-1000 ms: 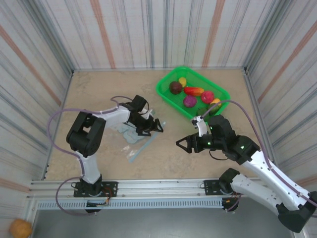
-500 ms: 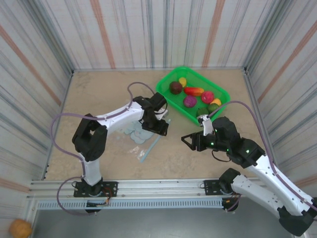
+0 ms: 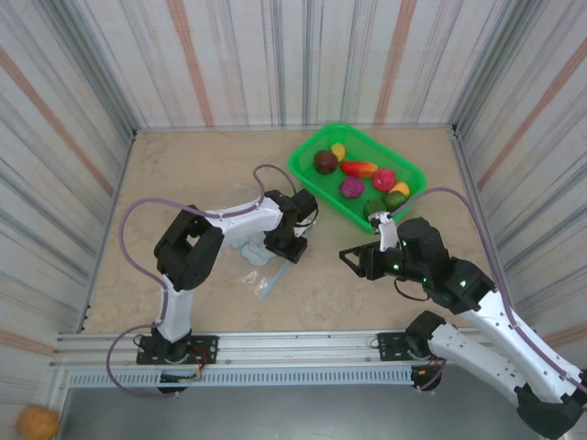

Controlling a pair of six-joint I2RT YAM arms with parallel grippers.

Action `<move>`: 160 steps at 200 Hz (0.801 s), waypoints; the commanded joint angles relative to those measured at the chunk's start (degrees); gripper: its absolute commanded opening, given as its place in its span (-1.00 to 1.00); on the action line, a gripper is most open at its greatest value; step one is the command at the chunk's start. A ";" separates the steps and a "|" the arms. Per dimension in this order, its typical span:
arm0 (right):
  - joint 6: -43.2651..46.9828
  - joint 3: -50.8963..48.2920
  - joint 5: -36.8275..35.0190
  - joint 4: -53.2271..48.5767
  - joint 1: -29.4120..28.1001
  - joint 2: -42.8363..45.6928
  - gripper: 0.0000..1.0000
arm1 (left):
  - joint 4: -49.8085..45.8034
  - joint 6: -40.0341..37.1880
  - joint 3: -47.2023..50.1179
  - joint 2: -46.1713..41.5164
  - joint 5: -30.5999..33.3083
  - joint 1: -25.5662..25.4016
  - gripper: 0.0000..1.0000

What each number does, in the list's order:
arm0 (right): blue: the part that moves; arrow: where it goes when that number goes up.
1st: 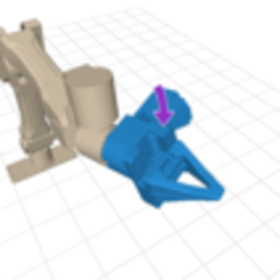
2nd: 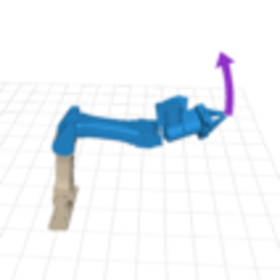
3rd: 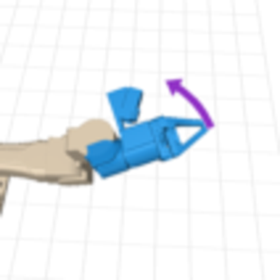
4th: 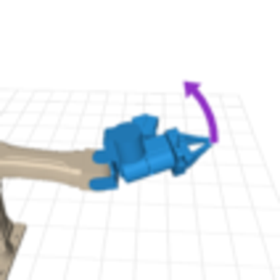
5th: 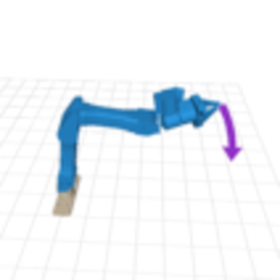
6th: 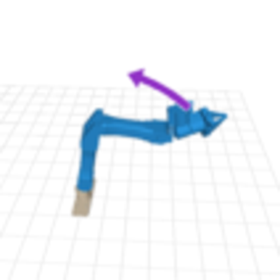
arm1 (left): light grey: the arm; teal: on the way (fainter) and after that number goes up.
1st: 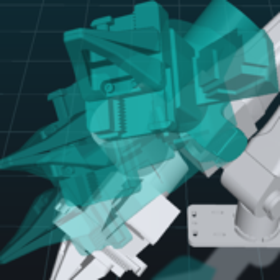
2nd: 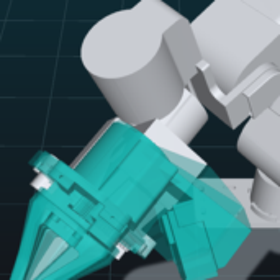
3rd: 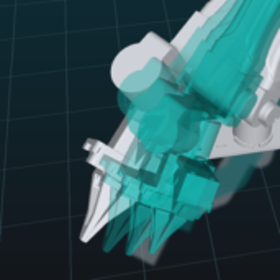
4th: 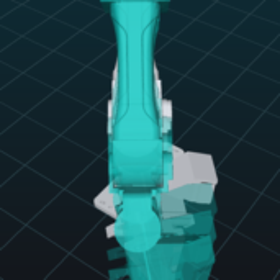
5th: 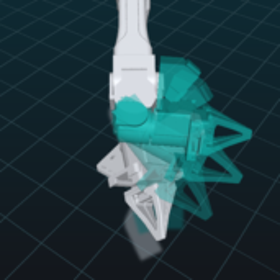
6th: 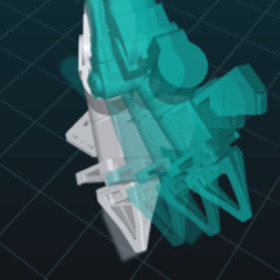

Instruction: Place the food in the zip-top bag and seal the zipper

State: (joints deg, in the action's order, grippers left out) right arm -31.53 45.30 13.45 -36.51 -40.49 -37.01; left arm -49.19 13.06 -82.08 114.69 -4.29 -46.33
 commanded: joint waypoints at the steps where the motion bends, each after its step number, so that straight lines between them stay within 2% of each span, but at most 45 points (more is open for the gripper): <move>1: -0.50 -1.18 -0.70 -0.65 0.07 0.28 -0.01 | 0.92 -0.82 0.56 0.18 1.49 0.45 0.02; 24: 0.08 -1.39 -0.93 -0.67 0.09 0.09 -0.10 | 1.17 -1.28 1.09 0.20 2.31 0.45 -0.11; 66: 0.48 -1.44 -0.63 -0.32 0.07 -0.34 -0.22 | 1.96 -1.85 2.54 -0.56 2.94 0.45 -0.47; 134: 0.33 -1.40 0.58 0.98 0.07 -1.90 -0.32 | 2.37 -2.98 2.81 -3.00 0.02 0.69 -1.00; 160: -0.15 -1.19 0.24 1.44 0.06 -2.91 -0.32 | 2.97 -2.89 3.93 -5.38 -2.83 1.86 -1.00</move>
State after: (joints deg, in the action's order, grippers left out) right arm -31.29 44.53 13.50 -35.97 -40.49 -39.22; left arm -46.17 10.70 -79.46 113.43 -4.25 -45.78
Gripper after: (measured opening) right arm 0.342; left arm 0.049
